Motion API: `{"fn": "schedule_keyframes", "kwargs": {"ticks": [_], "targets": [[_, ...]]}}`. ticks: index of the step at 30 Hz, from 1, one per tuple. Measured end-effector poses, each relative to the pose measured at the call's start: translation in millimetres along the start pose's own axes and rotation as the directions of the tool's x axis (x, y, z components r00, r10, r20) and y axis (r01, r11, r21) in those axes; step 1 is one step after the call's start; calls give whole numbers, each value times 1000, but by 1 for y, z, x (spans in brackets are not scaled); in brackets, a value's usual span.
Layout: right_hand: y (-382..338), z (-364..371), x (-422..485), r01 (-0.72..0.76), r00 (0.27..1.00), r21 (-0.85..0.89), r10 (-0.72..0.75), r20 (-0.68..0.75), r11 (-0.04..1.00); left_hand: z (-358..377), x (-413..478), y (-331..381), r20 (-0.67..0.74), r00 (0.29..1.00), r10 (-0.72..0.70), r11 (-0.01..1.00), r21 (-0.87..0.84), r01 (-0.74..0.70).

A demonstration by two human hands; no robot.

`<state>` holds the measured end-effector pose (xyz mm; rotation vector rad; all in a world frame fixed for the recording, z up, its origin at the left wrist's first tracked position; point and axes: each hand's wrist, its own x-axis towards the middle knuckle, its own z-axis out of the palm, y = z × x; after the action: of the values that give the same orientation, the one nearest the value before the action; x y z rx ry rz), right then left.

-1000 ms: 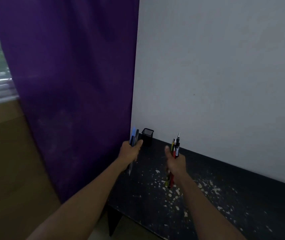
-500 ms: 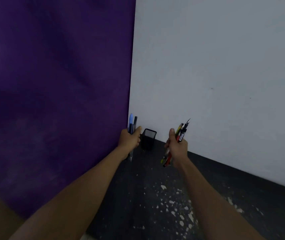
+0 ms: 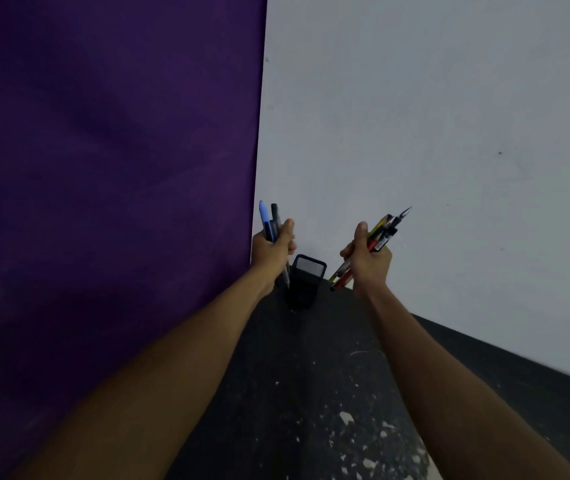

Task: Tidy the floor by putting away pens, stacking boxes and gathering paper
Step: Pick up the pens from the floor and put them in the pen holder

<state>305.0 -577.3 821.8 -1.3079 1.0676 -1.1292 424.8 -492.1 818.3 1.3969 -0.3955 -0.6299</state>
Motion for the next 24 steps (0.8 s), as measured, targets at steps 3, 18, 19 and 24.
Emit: {"fn": "schedule_keyframes", "kwargs": {"ticks": [3, 18, 19, 24], "targets": [[14, 13, 22, 25, 1000, 2, -25, -9, 1000, 17, 22, -6, 53, 998, 18, 1000, 8, -19], [78, 63, 75, 45, 997, -16, -44, 66, 999, 48, 105, -65, 110, 994, -6, 999, 39, 2], [82, 64, 77, 38, 997, -24, -37, 67, 999, 49, 109, -68, 118, 993, -9, 999, 44, 4], [95, 68, 81, 23, 995, -12, -22, 94, 1000, 52, 118, -83, 145, 989, -14, 996, 86, 1]]}}
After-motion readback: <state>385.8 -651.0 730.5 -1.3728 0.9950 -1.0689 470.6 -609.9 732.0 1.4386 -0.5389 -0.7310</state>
